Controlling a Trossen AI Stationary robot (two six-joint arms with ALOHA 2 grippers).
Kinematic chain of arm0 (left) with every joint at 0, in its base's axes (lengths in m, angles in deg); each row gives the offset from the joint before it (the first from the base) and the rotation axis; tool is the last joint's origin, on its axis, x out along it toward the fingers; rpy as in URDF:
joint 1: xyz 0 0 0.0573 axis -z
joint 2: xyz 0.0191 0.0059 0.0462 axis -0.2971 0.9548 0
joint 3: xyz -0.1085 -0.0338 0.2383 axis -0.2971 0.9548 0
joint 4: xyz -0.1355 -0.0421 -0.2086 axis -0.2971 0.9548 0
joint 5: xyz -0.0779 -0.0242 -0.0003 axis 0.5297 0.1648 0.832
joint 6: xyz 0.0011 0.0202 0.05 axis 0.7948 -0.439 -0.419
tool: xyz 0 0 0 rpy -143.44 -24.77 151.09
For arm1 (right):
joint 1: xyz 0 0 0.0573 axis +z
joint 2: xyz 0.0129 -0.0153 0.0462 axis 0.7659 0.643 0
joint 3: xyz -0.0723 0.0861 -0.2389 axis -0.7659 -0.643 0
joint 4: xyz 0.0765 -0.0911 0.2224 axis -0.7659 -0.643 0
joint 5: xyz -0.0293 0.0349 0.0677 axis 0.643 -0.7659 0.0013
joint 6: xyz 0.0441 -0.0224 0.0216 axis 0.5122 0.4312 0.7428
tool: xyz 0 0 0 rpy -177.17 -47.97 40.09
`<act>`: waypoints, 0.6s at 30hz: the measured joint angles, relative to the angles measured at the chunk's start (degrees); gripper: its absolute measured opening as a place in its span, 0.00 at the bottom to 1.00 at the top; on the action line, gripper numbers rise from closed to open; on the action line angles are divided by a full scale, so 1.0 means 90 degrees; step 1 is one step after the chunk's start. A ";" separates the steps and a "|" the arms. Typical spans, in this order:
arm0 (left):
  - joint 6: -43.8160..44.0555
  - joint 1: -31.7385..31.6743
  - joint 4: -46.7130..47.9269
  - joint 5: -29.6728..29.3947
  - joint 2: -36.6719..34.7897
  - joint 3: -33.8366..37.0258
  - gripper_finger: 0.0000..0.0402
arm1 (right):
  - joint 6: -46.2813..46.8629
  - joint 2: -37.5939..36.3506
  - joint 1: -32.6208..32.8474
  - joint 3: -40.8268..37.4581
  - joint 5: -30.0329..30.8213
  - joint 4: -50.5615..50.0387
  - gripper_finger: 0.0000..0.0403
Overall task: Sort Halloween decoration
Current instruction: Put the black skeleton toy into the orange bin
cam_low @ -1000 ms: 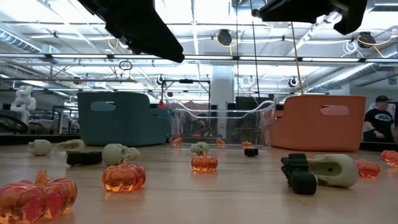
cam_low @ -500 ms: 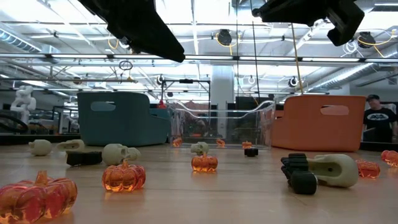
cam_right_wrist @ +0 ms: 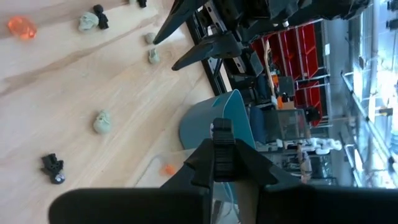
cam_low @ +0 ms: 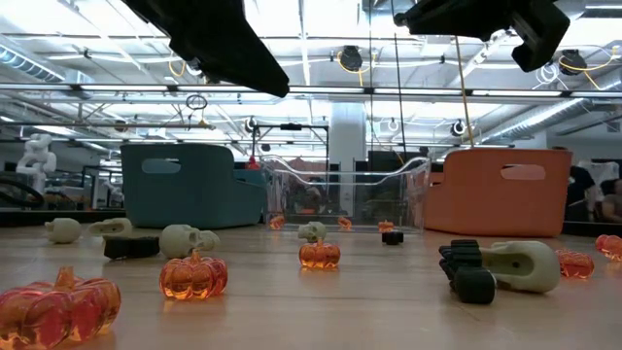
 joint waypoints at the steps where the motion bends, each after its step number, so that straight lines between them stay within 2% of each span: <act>1: 0.0003 -0.0002 0.0001 -0.0003 0.0000 0.0000 0.38 | 0.0117 0.0000 0.0000 0.0000 0.0000 0.0002 0.05; 8: -0.0004 -0.0002 0.0029 -0.0004 0.0001 0.0000 0.38 | 0.1576 0.0000 0.0000 0.0000 -0.0005 0.0000 0.05; 18: -0.0004 0.0006 0.0032 -0.0004 0.0001 0.0000 0.38 | 0.5458 0.0000 0.0000 0.0000 -0.0006 -0.0004 0.05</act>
